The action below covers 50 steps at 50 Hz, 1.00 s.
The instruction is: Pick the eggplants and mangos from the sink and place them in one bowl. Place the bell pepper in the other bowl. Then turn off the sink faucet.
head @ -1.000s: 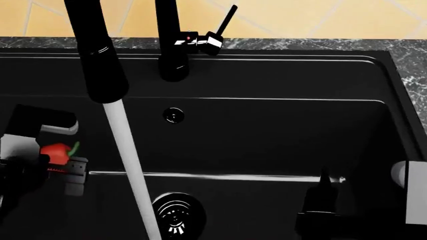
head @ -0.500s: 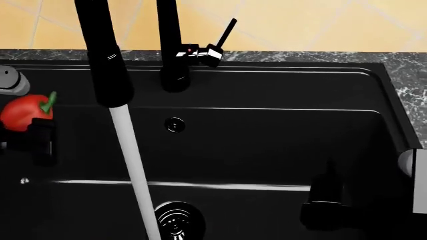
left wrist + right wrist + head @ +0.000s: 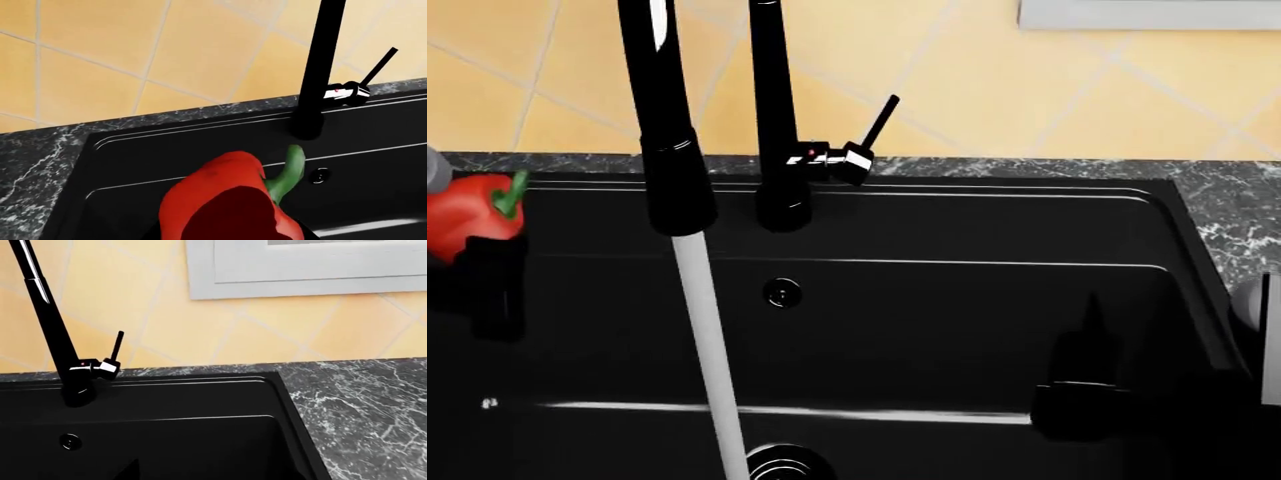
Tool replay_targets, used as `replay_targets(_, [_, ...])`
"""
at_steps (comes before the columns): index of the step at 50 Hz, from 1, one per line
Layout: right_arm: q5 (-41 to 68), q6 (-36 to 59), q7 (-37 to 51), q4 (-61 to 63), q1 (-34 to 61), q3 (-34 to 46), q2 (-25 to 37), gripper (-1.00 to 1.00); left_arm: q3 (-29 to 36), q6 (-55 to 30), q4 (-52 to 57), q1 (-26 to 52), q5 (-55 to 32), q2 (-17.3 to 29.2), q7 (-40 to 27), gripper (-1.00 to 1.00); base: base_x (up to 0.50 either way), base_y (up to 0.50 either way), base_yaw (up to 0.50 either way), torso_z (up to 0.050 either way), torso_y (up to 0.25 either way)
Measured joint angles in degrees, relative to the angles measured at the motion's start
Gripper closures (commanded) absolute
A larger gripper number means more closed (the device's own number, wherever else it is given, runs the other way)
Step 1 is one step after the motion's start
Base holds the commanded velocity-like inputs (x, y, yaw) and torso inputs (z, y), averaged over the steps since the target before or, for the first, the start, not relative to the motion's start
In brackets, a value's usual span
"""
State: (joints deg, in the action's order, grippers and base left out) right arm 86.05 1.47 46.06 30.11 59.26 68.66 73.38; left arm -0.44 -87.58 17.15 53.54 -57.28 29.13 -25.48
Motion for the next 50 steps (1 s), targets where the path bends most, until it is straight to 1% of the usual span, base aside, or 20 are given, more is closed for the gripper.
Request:
replay_targets(3, [0.1, 0.2, 0.0, -0.1, 0.2, -0.1, -0.2, -1.0, -0.2, 0.0, 0.3, -0.2, -1.3, 0.1, -1.0, 1.0, 0.0, 0.0, 0.0, 0.0, 0.179])
replay_targets(10, [0.0, 0.4, 0.2, 0.1, 0.4, -0.4, -0.3, -1.0, -1.5, 0.1, 0.5, 0.0, -4.4, 0.3, -3.1, 1.0, 0.0, 0.0, 0.0, 0.0, 0.006])
replay_targets(15, [-0.3, 0.6, 0.5, 0.3, 0.7, -0.6, -0.1, -1.0, -2.7, 1.5, 2.4, -1.5, -5.9, 0.6, -4.1, 1.0, 0.0, 0.0, 0.0, 0.0, 0.0])
replay_targets(21, [-0.8, 0.2, 0.9, 0.6, 0.6, -0.8, 0.0, -1.0, -4.3, 2.7, 4.9, -3.8, -7.9, 0.9, -5.3, 1.0, -0.23, 0.12, 0.0, 0.0, 0.0])
replay_targets(28, [-1.3, -0.1, 1.5, 1.0, 0.5, -1.0, 0.1, -1.0, -5.8, 3.1, 6.5, -5.2, -10.0, 1.7, -6.5, 1.0, -0.34, 0.19, 0.0, 0.0, 0.0])
replay_targets(37, [-1.6, 0.2, 2.0, 1.2, 0.6, -1.1, -0.2, -1.0, -7.2, 3.2, 7.5, -5.9, -12.3, 2.7, -7.9, 1.0, -0.49, 0.3, 0.0, 0.0, 0.0])
replay_targets(50, [-2.1, 0.6, 2.3, 1.5, 0.4, -1.1, -0.3, -1.0, -8.0, 3.7, 8.0, -6.4, -14.6, 3.5, -9.7, 1.0, -0.48, 0.4, 0.0, 0.0, 0.0])
